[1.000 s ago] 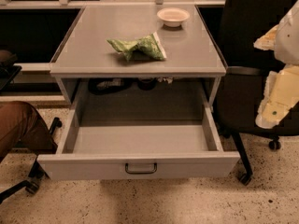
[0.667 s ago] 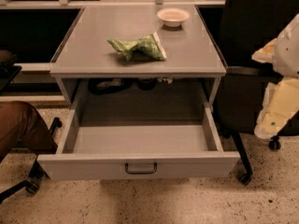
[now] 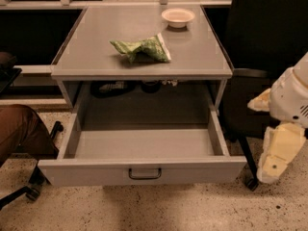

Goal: Close top drawer

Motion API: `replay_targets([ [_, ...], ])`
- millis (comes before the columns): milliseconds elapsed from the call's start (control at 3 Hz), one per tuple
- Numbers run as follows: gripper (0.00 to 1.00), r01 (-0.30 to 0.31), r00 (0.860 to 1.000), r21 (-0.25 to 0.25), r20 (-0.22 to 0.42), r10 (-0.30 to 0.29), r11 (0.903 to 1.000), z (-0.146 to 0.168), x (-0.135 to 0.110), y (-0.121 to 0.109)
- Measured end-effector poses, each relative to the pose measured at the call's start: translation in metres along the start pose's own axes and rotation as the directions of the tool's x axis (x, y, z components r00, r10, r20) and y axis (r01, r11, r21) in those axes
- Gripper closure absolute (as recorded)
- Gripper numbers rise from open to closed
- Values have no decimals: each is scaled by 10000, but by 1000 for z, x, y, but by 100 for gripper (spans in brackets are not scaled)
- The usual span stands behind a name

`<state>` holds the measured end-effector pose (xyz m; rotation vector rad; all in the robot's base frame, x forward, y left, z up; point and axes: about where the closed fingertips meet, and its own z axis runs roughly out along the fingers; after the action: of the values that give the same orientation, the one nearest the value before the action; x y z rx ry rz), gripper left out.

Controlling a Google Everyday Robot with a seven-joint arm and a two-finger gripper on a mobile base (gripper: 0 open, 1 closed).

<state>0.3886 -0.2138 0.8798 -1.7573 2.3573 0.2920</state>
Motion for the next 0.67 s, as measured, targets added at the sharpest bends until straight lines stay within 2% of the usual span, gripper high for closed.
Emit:
replay_targets([
  [333,0,-17,9995,-1020,322,50,9948,29,4,12],
  [667,0,-17,9995,-1020,324,50,9948,29,4,12],
])
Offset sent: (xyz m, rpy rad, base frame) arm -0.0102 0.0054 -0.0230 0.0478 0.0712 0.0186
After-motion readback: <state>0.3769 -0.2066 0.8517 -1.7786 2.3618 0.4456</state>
